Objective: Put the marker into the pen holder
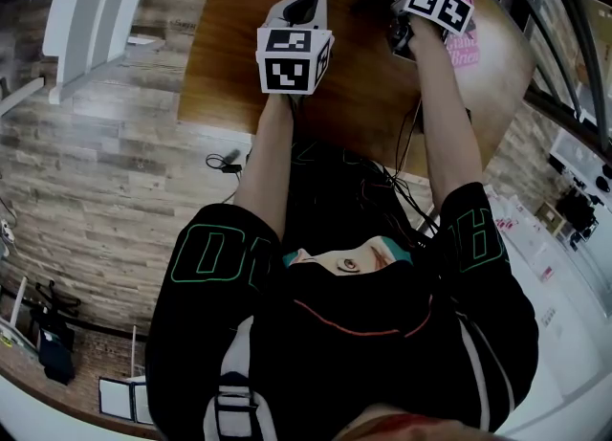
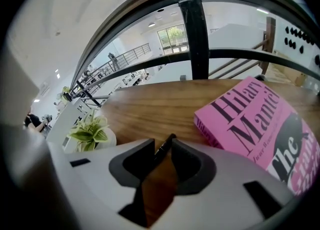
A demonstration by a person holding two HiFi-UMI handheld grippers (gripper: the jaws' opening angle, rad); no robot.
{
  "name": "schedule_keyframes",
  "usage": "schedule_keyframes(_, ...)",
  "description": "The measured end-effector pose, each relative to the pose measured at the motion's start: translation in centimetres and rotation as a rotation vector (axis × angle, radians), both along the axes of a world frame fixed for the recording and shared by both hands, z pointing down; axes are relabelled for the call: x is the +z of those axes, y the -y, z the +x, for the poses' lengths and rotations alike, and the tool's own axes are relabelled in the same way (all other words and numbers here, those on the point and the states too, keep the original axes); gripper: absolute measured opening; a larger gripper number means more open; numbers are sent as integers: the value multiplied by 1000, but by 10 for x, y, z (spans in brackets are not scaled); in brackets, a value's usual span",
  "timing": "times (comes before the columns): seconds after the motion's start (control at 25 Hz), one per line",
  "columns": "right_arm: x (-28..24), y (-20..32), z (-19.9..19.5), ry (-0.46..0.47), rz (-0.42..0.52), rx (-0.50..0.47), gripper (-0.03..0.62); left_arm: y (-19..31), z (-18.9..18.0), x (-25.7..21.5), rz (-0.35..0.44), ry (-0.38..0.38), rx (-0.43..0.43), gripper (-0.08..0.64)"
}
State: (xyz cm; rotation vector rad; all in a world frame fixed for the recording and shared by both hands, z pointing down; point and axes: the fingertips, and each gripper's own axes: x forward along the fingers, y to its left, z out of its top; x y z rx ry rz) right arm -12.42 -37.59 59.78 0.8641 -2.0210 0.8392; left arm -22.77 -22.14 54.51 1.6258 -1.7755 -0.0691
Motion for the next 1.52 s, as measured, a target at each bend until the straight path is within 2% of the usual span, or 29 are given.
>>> schedule_keyframes(0.32, 1, -3, 1, -38, 8, -57, 109, -3, 1, 1, 1, -3, -6, 6)
schedule_keyframes(0.52, 4, -15, -1, -67, -12, -127, 96, -6, -2, -1, 5, 5, -7, 6)
schedule_keyframes(0.72, 6, -35, 1, -95, -50, -205, 48, -8, 1, -6, 9, 14, 2, 6)
schedule_keyframes(0.92, 6, -54, 3, -108, -68, -278, 44, -11, 2, -12, 22, 26, -1, 6)
schedule_keyframes(1.12, -1, -64, 3, -57, -58, -290, 44, -15, 1, -19, 33, 38, -6, 6)
schedule_keyframes(1.52, -33, -83, 7, 71, 25, -305, 44, -30, 17, -27, 39, 50, 6, 6)
